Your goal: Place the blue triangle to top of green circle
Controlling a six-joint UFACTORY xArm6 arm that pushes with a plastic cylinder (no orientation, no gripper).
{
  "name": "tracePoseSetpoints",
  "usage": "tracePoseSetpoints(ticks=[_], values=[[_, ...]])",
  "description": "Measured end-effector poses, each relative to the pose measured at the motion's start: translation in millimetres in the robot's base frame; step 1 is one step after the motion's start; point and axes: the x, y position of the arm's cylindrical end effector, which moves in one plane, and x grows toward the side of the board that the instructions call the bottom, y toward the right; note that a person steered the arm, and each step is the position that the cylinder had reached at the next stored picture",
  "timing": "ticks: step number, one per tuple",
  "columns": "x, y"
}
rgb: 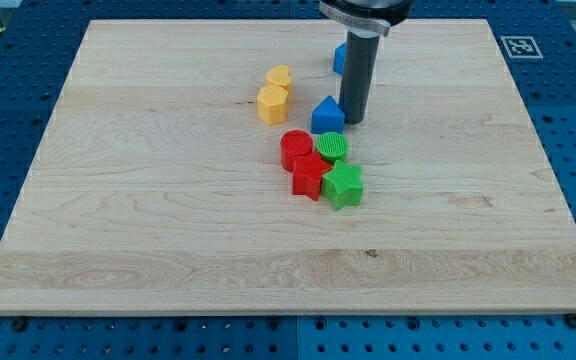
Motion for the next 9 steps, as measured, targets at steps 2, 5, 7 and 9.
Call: tracePoseSetpoints(ticks=[2, 5, 7, 9], values=[[0, 31], [21, 34], [0, 2], [-28, -5]])
